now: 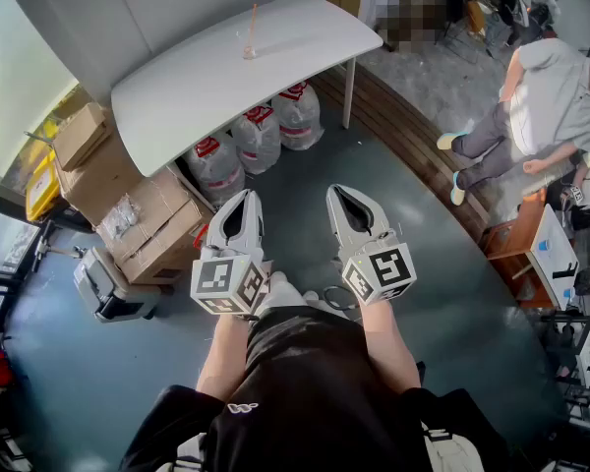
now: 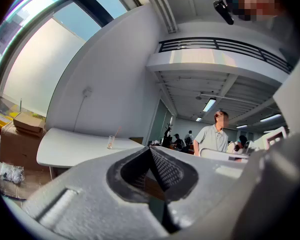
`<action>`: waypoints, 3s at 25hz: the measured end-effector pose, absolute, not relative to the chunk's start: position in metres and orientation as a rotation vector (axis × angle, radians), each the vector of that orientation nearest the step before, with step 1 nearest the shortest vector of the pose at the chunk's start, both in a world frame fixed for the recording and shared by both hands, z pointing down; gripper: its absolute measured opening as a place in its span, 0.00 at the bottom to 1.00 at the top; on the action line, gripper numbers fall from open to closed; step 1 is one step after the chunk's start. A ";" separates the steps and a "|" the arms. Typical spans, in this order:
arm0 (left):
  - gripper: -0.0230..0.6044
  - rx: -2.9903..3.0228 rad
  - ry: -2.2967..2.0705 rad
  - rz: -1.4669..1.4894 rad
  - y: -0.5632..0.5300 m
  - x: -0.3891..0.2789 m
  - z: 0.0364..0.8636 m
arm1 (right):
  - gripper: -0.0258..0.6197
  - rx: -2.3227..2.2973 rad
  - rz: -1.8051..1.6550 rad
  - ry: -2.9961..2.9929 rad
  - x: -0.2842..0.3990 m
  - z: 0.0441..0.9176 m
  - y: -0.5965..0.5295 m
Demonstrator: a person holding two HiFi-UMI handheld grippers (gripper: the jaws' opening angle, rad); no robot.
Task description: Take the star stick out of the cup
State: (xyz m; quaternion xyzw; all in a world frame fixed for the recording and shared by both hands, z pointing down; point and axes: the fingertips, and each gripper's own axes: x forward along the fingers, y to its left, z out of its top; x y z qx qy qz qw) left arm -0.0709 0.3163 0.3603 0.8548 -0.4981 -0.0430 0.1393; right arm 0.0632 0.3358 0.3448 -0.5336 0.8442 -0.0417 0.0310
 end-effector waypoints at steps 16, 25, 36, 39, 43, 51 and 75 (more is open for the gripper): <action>0.04 2.466 -1.454 -0.109 0.317 -0.047 0.359 | 0.05 -1.586 -0.150 2.610 0.087 0.351 0.333; 0.04 2.447 -1.467 -0.149 0.306 -0.041 0.354 | 0.05 -1.541 -0.135 2.603 0.096 0.344 0.319; 0.04 2.471 -1.398 -0.229 0.274 -0.019 0.344 | 0.05 -1.583 -0.082 2.586 0.127 0.344 0.297; 0.04 2.458 -1.368 -0.237 0.259 -0.017 0.352 | 0.05 -1.607 -0.109 2.590 0.131 0.352 0.286; 0.04 2.425 -1.354 -0.225 0.237 -0.017 0.364 | 0.05 -1.623 -0.167 2.597 0.135 0.367 0.269; 0.04 2.378 -1.371 -0.171 0.184 -0.026 0.385 | 0.05 -1.622 -0.207 2.600 0.131 0.385 0.221; 0.04 2.211 -1.479 -0.151 -0.024 -0.079 0.412 | 0.05 -1.521 -0.140 2.660 0.087 0.360 -0.012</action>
